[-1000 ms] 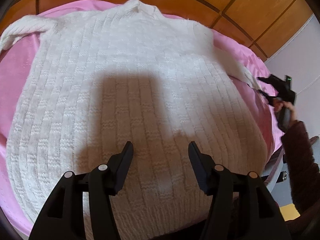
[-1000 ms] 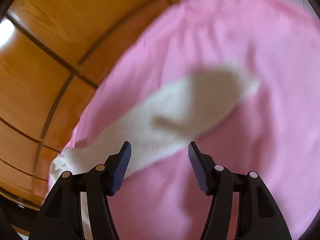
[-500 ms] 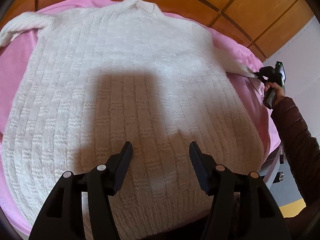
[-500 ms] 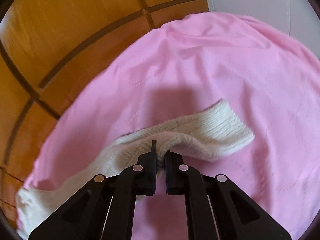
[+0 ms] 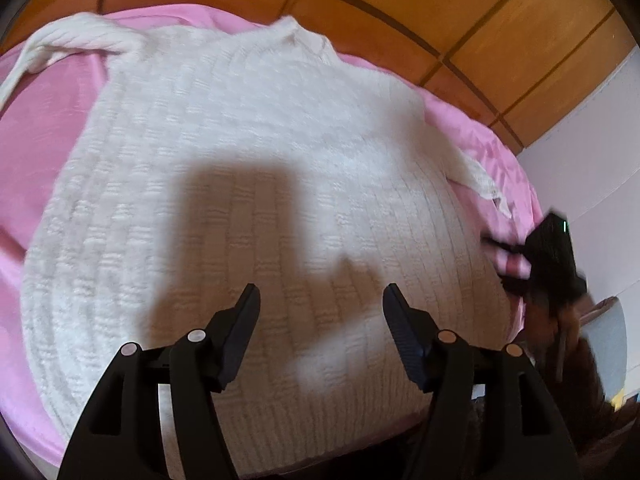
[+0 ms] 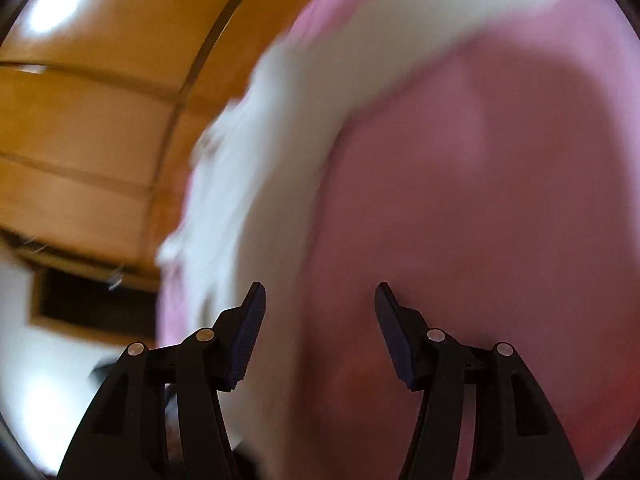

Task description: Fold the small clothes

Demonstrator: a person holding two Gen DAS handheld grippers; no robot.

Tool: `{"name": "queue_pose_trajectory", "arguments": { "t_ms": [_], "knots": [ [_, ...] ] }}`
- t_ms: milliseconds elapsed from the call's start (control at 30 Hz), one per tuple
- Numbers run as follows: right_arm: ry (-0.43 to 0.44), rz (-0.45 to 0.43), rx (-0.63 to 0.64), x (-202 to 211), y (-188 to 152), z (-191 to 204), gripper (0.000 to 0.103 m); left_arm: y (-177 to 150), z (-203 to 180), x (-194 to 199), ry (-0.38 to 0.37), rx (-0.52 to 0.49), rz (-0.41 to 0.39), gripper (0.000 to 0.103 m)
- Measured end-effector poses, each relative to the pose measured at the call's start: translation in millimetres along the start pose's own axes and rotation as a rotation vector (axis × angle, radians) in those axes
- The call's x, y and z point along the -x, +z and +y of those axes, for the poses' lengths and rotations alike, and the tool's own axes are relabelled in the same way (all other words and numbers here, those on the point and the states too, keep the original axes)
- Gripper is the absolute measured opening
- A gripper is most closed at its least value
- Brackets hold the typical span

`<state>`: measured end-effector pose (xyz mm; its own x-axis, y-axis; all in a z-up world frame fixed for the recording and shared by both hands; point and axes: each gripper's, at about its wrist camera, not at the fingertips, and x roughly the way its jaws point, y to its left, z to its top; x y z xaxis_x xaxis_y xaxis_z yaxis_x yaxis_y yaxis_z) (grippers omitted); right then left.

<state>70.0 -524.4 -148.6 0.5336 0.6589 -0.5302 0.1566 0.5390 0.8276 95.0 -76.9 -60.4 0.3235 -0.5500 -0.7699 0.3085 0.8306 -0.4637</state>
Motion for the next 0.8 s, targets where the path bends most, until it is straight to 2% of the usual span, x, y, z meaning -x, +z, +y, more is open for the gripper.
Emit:
{"name": "queue_pose_trajectory", "arguments": {
  "t_ms": [33, 67, 200, 333, 400, 433, 467, 500, 600, 633, 700, 767, 800],
  "knots": [
    [0.049, 0.038, -0.018, -8.6, -17.6, 3.1, 0.057, -1.6, 4.1, 3.4, 0.000, 0.008, -0.009, 0.064],
    [0.060, 0.057, -0.010, -14.1, -28.1, 7.3, 0.057, -3.1, 8.3, 6.1, 0.004, 0.016, -0.016, 0.064],
    [0.052, 0.007, 0.000, -19.8, -40.5, 19.9, 0.057, -8.6, 25.7, 13.1, -0.002, 0.069, -0.032, 0.064],
    [0.020, -0.160, 0.058, 6.3, -28.6, 41.8, 0.057, -15.1, 35.2, 19.0, 0.003, 0.090, -0.045, 0.064],
    [0.013, -0.164, 0.129, 11.8, -24.2, 58.1, 0.049, -19.8, 43.0, 19.0, 0.002, 0.116, -0.043, 0.064],
    [0.002, -0.160, 0.148, 11.3, -24.2, 63.1, 0.035, -20.9, 45.9, 18.7, 0.000, 0.126, -0.041, 0.064],
    [-0.056, -0.170, 0.180, 9.7, -26.8, 70.5, 0.015, -23.1, 50.0, 18.6, -0.002, 0.141, -0.040, 0.064],
    [-0.108, -0.176, 0.203, 10.4, -28.0, 72.4, 0.006, -24.6, 52.8, 19.2, -0.004, 0.152, -0.042, 0.064],
    [-0.283, -0.221, 0.276, 19.5, -39.7, 77.3, 0.005, -26.1, 54.5, 21.7, 0.000, 0.151, -0.047, 0.065],
    [-0.412, -0.240, 0.311, 22.8, -43.1, 74.8, 0.005, -26.6, 54.9, 21.3, 0.006, 0.145, -0.042, 0.065],
    [-0.549, -0.223, 0.315, 19.5, -43.8, 59.6, 0.005, -28.5, 56.4, 17.7, 0.011, 0.148, -0.028, 0.065],
    [-0.723, -0.206, 0.371, 7.6, -48.1, 48.5, 0.005, -29.9, 56.8, 14.1, 0.016, 0.145, -0.014, 0.065],
    [-0.745, -0.196, 0.371, 3.2, -48.1, 45.8, 0.005, -30.1, 55.4, 14.2, 0.020, 0.139, -0.016, 0.065]
  ]
}}
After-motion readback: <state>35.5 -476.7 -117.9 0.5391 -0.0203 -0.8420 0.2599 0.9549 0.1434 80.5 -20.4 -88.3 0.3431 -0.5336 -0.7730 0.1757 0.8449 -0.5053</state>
